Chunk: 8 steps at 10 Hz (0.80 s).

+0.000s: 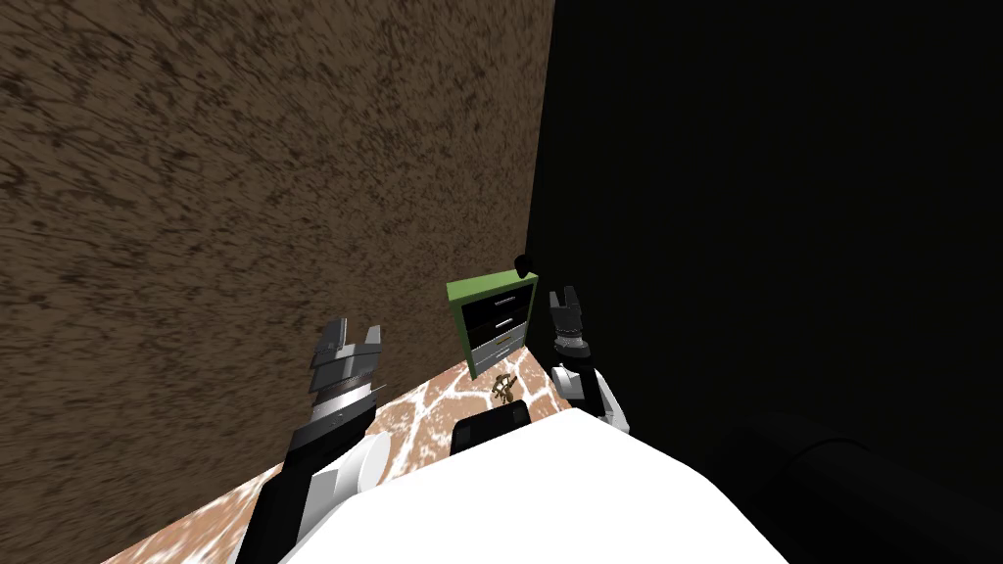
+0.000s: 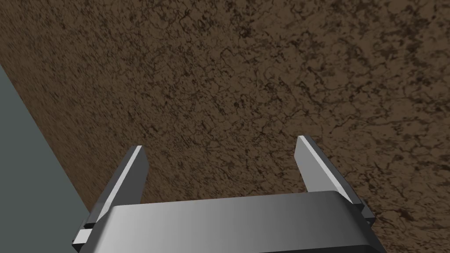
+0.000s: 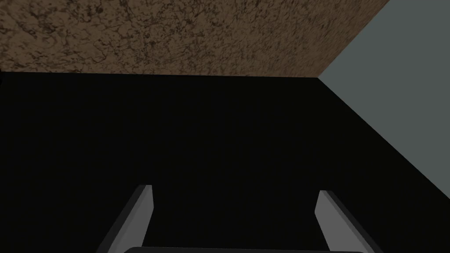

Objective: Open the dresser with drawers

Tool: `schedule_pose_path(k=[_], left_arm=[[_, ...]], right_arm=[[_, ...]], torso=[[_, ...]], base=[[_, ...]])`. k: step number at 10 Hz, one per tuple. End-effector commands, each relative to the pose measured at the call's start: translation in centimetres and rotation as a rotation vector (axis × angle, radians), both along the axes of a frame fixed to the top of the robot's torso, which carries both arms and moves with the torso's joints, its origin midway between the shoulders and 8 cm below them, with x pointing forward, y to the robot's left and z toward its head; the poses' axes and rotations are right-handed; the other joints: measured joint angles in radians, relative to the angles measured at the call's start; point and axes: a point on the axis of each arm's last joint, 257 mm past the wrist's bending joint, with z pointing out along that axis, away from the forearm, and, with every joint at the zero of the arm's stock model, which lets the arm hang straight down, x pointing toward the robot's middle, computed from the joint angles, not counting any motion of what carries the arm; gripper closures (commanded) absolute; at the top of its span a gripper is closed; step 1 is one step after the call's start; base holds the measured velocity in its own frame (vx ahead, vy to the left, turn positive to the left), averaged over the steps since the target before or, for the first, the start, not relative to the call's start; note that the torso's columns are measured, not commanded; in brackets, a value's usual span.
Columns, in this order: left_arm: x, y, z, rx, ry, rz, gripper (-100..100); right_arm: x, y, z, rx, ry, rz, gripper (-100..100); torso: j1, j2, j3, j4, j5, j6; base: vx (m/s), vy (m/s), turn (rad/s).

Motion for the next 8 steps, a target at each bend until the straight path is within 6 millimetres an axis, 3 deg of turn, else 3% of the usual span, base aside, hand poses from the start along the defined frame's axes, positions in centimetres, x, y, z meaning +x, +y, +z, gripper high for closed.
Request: schedule_pose_path(k=[1,8], left_arm=[[0.00,0.00,0.00,0.000,0.000,0.000,0],[-0.01,0.00,0.02,0.000,0.000,0.000,0]], right_arm=[[0.00,0.00,0.00,0.000,0.000,0.000,0],[-0.01,0.00,0.01,0.000,0.000,0.000,0]], torso=[[0.000,0.040,-0.082,0.041,0.000,0.000],[0.000,0.544,-1.087,0.544,0.000,0.000]], base=[[0.000,0.000,0.000],[0.000,0.000,0.000]])
